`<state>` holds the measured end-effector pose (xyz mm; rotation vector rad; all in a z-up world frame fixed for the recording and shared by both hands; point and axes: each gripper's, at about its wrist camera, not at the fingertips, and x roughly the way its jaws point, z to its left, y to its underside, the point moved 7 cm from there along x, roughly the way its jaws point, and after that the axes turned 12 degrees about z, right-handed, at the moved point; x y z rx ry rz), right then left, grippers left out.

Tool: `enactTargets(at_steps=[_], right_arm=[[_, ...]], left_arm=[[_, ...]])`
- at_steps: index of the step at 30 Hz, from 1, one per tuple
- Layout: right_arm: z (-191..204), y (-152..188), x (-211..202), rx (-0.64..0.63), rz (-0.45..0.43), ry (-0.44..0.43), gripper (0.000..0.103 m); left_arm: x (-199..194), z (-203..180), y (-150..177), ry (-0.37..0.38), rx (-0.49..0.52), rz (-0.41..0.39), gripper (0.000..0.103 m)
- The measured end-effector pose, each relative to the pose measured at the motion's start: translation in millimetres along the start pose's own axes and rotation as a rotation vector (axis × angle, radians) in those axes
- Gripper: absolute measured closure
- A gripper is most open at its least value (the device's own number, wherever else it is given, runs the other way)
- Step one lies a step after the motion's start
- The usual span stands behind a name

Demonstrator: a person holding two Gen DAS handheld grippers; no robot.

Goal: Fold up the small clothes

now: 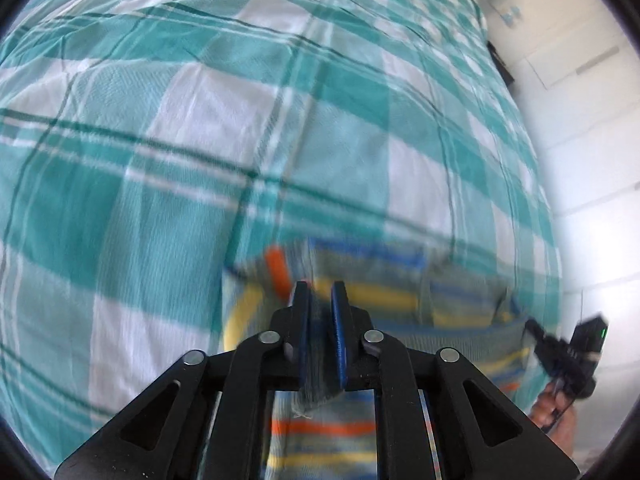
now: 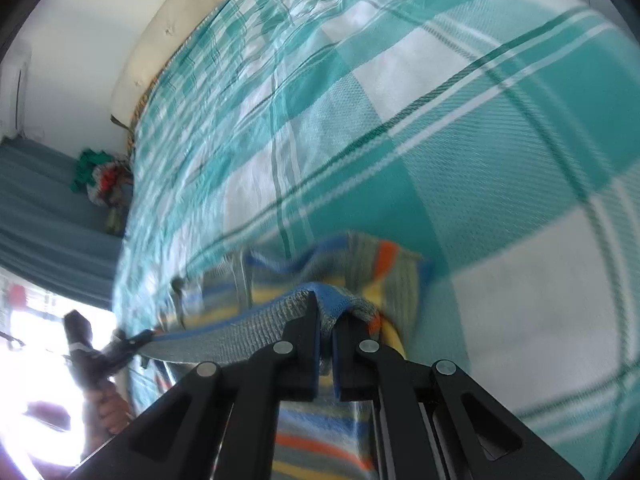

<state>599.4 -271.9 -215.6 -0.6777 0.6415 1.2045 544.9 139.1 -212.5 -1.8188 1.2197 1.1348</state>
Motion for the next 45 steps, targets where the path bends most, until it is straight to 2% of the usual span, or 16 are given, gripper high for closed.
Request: enactTargets(at_steps=[1,4,12,17,19,21,23,25,26,28,30,32,35,36,37,45], right_arm=[[-2.3,-6.8,-1.7,0.026,-0.038,-0.022,0.097],[1.2,-16.4,-15.0,0.034,-0.137,-0.007,0.086],[37.7,4.8,-38.2,-0.209,-0.152,0.142,0.077],[53.1,96.0,-23.3,-0.445,0.019,0.165,0.076],[42.6,138.5,-10.0,-0.515,0.112,0.223,0.076],[15.1,176.6,0.6,-0.544,0.211,0.36,0.077],[-2.8,203.6,-12.9,-0.566,0.199,0.45,0.078],[-0.5,215.0,-34.3,-0.559,0.143,0.461,0.075],[2.5,215.7,-44.4,-0.549,0.104,0.454,0.07],[5.1,209.9,-62.3,-0.505,-0.002,0.424,0.041],[-2.1,200.8,-67.9,-0.424,-0.051,0.398,0.036],[-15.3,195.3,-59.6,-0.34,-0.047,0.361,0.036],[-29.7,196.3,-44.7,-0.241,-0.027,0.286,0.046],[-31.9,198.0,-43.4,-0.232,-0.032,0.267,0.07],[-32.8,199.0,-43.0,-0.224,-0.028,0.264,0.095],[-29.2,208.3,-69.8,-0.192,-0.031,0.248,0.095]], left_arm=[[-8.4,6.7,-12.2,-0.02,-0.048,-0.05,0.054],[-39.2,19.7,-25.4,-0.009,-0.118,-0.187,0.028],[-65.8,4.3,54.8,-0.063,0.16,-0.235,0.028],[-24.1,-14.0,154.4,-0.168,0.439,-0.124,0.026],[-1.0,-4.4,181.6,-0.252,0.492,-0.047,0.04],[6.2,10.5,201.9,-0.315,0.499,-0.011,0.049],[-10.4,17.6,212.8,-0.315,0.476,-0.045,0.048],[-30.7,22.3,212.5,-0.295,0.428,-0.106,0.025],[-38.3,24.8,208.8,-0.287,0.4,-0.143,0.018],[-44.9,29.0,198.8,-0.254,0.343,-0.187,0.012],[-36.0,32.4,189.0,-0.212,0.289,-0.162,0.012],[-19.2,36.5,185.2,-0.188,0.246,-0.128,0.015],[-0.4,37.5,190.3,-0.207,0.211,-0.121,0.043],[1.0,33.7,190.1,-0.193,0.214,-0.136,0.082],[2.3,31.3,190.8,-0.175,0.212,-0.121,0.098],[-18.9,29.0,211.6,-0.186,0.293,-0.052,0.098]])
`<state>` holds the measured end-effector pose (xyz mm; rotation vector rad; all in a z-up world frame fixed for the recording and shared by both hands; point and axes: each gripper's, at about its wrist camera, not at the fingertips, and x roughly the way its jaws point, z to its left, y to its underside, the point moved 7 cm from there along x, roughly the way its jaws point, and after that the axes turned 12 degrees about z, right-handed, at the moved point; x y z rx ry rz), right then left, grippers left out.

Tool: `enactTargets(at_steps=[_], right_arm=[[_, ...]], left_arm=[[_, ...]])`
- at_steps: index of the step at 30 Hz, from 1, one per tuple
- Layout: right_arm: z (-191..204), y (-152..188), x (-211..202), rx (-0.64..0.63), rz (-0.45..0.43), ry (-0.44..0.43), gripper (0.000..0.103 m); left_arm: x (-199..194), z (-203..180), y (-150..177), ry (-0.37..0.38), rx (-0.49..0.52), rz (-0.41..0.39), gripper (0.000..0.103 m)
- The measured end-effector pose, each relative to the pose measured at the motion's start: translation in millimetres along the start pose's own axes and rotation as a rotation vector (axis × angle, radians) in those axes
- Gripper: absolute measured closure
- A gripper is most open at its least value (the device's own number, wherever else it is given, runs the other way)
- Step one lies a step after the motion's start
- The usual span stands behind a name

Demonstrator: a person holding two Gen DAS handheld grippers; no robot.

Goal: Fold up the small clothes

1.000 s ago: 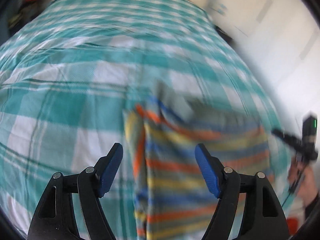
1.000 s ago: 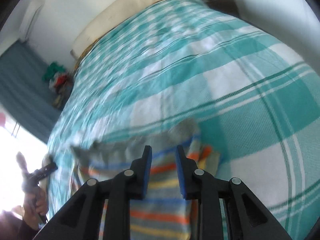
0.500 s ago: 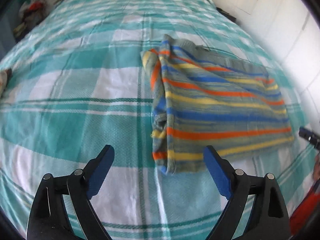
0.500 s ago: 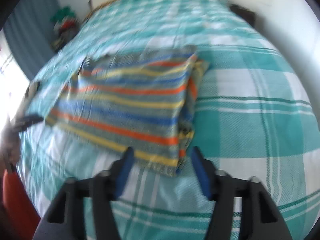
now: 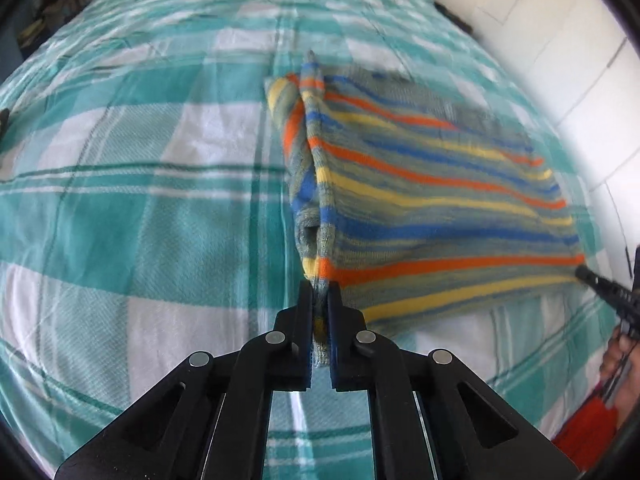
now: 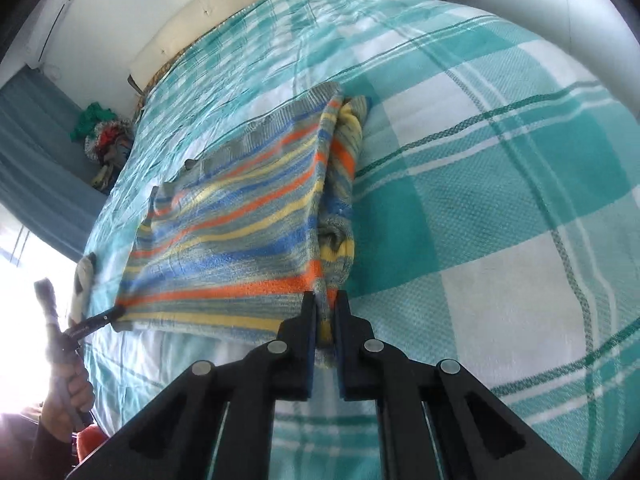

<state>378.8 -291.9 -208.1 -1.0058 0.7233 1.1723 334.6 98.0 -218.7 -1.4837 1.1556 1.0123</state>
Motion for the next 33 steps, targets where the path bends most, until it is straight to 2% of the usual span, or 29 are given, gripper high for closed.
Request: enactTargets(at_steps=[3,4,5,6,7,9,12,16,20,33], right_arm=[[-7.5,2.3,24.8,-0.011,0.031,0.046,0.095],[-7.4,3.1,23.4,-0.011,0.01,0.045,0.093],[-6.0,3.4,20.3,-0.009,0.0,0.036,0.088],[-6.6,5.5,14.7,-0.003,-0.01,0.04,0.078],[-7.4,7.9,6.2,-0.003,-0.027,0.059,0.067],[-8.9,11.9,-7.6,-0.027,-0.057,0.108,0.059],[-9.6,20.2,-23.3,-0.055,-0.086,0.148,0.058],[-11.0,40.5,-35.7,-0.035,-0.115,0.138,0.056],[-1.5,55.6,-33.3,-0.034,-0.115,0.146,0.053],[16.4,85.2,-32.5,-0.075,-0.107,0.169,0.053]], left_arm=[[19.9,6.0,0.4,-0.048,-0.007,0.034,0.088],[15.2,5.8,0.8,-0.045,-0.019,0.015,0.079],[9.9,6.4,2.7,-0.06,-0.033,0.001,0.066],[1.9,8.1,6.7,-0.087,-0.049,-0.021,0.039],[-8.1,9.0,11.7,-0.115,-0.052,-0.057,0.028],[-22.9,9.0,24.6,-0.156,-0.035,-0.107,0.023],[-31.2,14.6,44.8,-0.218,-0.043,-0.125,0.021],[-32.1,16.3,61.6,-0.268,-0.068,-0.14,0.021],[-36.3,13.2,72.0,-0.299,-0.078,-0.161,0.021],[-64.2,11.5,93.0,-0.33,-0.084,-0.205,0.021]])
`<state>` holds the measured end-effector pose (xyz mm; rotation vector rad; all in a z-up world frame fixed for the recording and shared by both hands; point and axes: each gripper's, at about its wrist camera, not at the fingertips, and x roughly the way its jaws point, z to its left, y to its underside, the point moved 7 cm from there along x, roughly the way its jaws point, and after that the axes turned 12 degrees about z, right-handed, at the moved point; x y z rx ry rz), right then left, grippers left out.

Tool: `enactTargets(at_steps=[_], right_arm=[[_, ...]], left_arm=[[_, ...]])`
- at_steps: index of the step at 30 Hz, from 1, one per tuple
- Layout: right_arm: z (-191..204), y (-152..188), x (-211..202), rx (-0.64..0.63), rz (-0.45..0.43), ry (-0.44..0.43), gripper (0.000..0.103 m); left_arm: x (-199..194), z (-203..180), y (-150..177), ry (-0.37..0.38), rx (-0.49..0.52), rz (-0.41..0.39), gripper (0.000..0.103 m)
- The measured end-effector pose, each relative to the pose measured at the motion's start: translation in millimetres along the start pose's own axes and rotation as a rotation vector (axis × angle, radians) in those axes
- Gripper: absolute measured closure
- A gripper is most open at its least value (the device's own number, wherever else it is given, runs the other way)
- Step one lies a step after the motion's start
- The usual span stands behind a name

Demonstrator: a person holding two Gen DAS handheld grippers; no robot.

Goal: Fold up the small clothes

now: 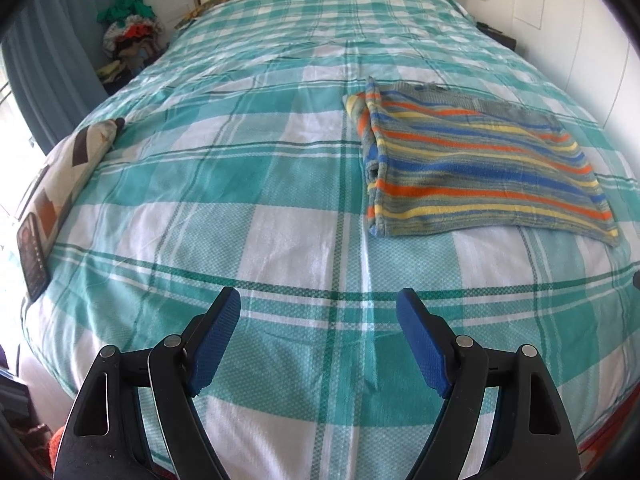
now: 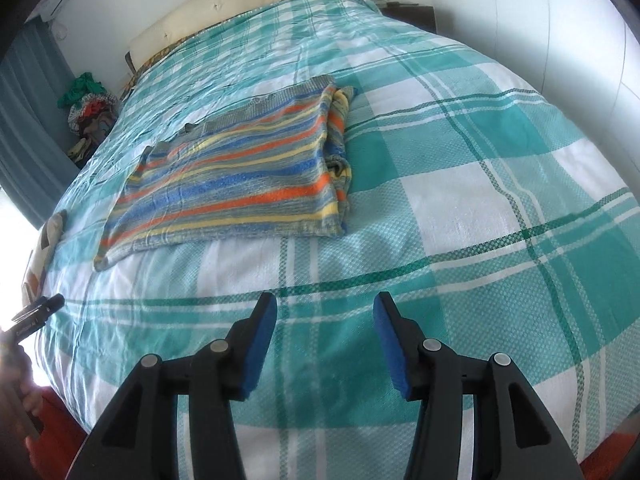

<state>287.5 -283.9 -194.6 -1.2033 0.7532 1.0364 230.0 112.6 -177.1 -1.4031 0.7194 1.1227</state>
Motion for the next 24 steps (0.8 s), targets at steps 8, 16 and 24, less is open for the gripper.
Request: enactTargets(at_steps=[8,16,24], right_arm=[[4.3,0.3,-5.5,-0.01,-0.019,0.005,0.044],[8.2,-1.5,-8.7,-0.022,-0.03,-0.005,0.043],[7.6,-1.6,-10.0,-0.022,-0.033,-0.012,0.043]], left_arm=[[-17.2,3.4,3.2,-0.033,0.006,-0.033,0.02],[-32.7,-1.8,1.8,-0.063,0.034,-0.07,0.019],[-40.7,-8.6,0.3,-0.071,0.053,-0.088,0.018]])
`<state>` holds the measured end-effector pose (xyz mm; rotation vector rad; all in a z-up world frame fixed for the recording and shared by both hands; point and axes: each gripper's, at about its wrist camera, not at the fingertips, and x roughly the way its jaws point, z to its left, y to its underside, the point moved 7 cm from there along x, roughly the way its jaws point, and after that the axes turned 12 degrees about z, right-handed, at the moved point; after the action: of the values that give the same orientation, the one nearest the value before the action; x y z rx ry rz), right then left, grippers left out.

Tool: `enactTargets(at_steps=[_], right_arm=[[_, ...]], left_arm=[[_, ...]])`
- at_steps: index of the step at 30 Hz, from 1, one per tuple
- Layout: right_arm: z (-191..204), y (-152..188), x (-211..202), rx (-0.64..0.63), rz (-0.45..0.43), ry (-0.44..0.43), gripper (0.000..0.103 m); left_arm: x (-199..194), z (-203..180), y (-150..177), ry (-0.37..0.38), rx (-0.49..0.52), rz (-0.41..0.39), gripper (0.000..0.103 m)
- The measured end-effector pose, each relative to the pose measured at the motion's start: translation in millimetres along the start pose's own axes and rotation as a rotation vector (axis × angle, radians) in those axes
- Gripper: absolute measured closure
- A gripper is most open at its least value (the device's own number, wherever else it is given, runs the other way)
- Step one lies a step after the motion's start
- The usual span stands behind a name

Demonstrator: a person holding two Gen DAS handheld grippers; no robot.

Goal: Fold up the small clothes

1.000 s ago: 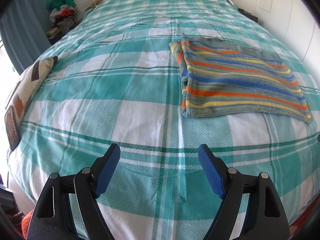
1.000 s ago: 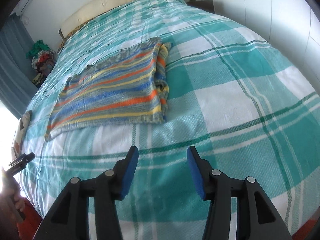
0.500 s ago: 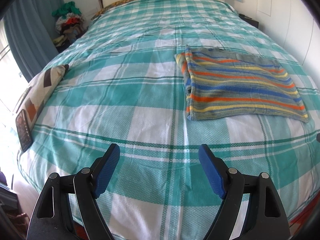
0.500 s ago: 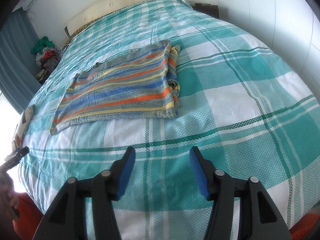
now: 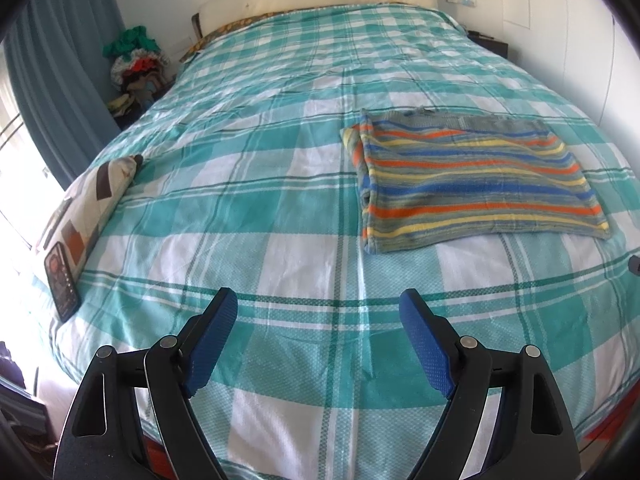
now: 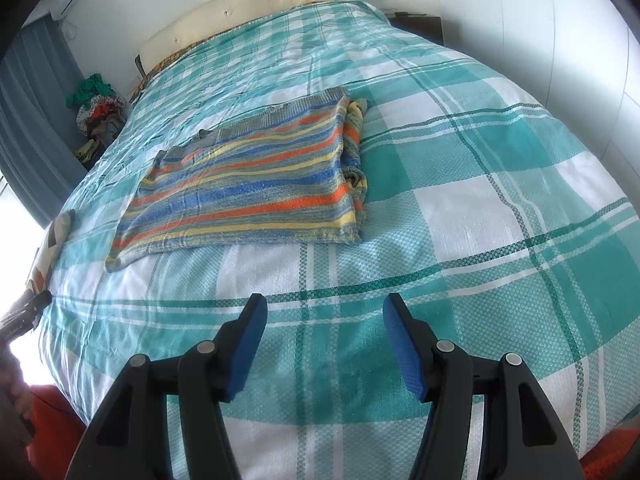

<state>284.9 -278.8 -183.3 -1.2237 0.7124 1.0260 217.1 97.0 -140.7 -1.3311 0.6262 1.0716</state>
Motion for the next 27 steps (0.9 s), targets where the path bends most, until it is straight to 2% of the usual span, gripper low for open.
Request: enactTargets(at_steps=[27], right_arm=[[1.5,-6.7,7.0,-0.002,0.008,-0.042,0.043]], left_arm=[[10.0,-45.2,-8.9,0.003,0.082,0.03,0.018]])
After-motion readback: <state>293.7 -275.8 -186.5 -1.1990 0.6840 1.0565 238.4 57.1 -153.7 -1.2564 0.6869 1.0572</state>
